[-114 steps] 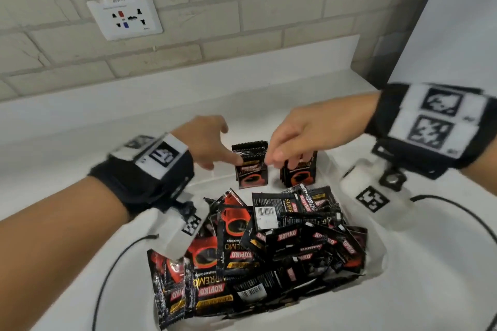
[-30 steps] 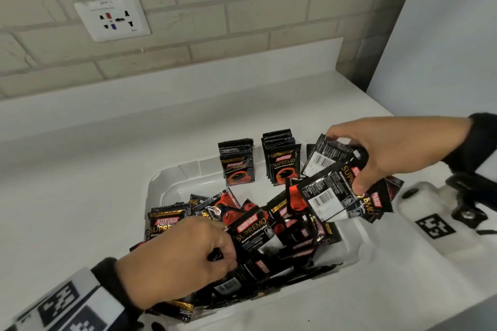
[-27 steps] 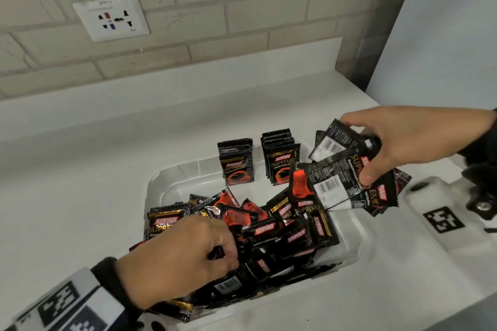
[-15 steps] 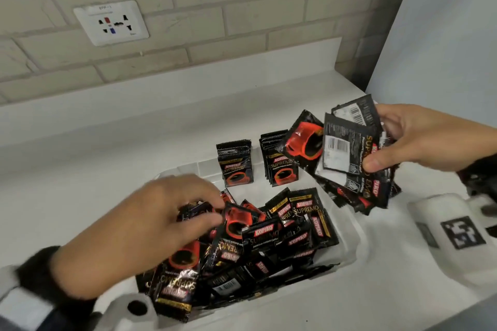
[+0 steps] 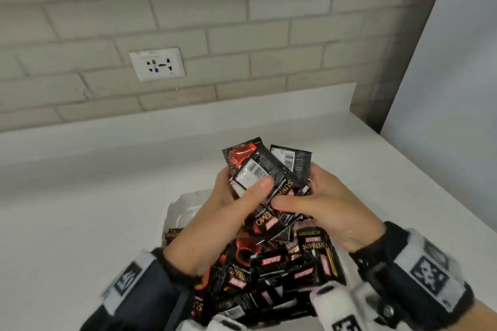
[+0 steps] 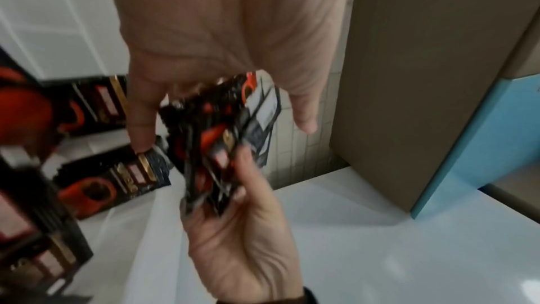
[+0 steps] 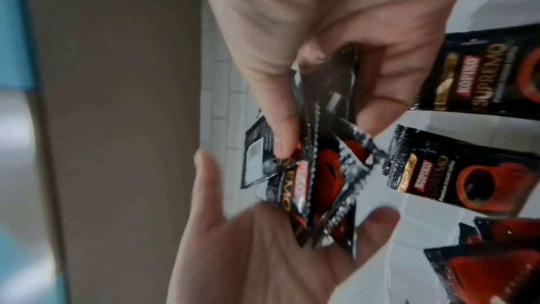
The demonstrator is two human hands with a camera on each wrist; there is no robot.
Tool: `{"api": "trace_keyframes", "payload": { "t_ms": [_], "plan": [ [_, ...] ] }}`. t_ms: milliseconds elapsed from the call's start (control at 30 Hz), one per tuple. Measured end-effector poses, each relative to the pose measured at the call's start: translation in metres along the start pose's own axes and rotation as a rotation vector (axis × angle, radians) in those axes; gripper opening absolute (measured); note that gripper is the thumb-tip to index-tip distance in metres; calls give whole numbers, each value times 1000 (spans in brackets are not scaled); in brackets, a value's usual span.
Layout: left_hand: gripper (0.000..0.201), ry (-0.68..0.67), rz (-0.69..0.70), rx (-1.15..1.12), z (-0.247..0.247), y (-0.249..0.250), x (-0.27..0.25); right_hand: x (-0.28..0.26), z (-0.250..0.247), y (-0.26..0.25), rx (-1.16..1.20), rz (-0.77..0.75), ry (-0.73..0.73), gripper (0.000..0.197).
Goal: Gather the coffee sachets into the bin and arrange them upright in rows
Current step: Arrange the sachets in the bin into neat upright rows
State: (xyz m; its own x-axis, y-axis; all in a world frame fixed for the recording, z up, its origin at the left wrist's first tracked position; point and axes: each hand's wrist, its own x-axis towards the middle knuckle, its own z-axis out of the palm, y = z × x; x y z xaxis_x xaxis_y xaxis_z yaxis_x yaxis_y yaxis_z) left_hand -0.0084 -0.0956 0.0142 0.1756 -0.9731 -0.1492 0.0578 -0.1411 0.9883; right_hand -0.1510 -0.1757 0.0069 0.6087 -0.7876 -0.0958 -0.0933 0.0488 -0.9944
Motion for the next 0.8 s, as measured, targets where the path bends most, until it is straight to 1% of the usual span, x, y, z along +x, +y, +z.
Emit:
{"api": "trace_keyframes", "payload": {
  "t_ms": [33, 67, 100, 133, 233, 333, 367, 433, 467, 500, 533, 567, 633, 667, 733, 800],
  "plan": [
    [58, 26, 24, -13, 7, -2, 3, -3, 6, 0, -68, -52, 17, 53],
    [52, 55, 55, -9, 13, -4, 6, -7, 12, 0, -145, -98, 13, 52],
    [52, 72, 79, 2, 17, -7, 7, -11, 15, 0, -211, -119, -4, 49],
    [53, 77, 92, 15, 21, -8, 7, -13, 16, 0, -229, -123, -24, 48],
    [51, 117, 110, 8, 26, -15, 4, -17, 10, 7, -49, -50, -96, 44],
    [59, 191, 101, -47, 27, -22, 3, -22, 4, 9, 71, 19, -124, 46],
    [59, 215, 98, -66, 27, -25, 3, -24, 2, 8, 111, 18, -118, 52],
    [56, 253, 104, -115, 26, -28, 3, -27, -2, 11, 154, 6, -73, 80],
    [55, 264, 113, -124, 26, -30, 3, -28, -4, 13, 133, 2, -43, 88],
    [55, 270, 121, -121, 27, -32, 3, -29, -4, 15, 84, -7, -16, 90],
    [56, 269, 124, -119, 29, -34, 3, -30, -3, 18, 23, -31, 1, 87],
    [57, 264, 123, -128, 32, -35, 4, -31, -2, 21, -36, -69, 21, 78],
    [55, 238, 127, -141, 38, -38, 5, -31, 1, 30, -89, -150, 63, 56],
    [54, 222, 129, -140, 40, -40, 5, -32, 1, 32, -83, -166, 71, 47],
    [57, 198, 122, -153, 43, -43, 5, -33, -2, 35, -19, -142, 47, 40],
    [60, 177, 93, -187, 42, -46, 2, -34, -9, 37, 65, -79, 8, 37]
  ]
}}
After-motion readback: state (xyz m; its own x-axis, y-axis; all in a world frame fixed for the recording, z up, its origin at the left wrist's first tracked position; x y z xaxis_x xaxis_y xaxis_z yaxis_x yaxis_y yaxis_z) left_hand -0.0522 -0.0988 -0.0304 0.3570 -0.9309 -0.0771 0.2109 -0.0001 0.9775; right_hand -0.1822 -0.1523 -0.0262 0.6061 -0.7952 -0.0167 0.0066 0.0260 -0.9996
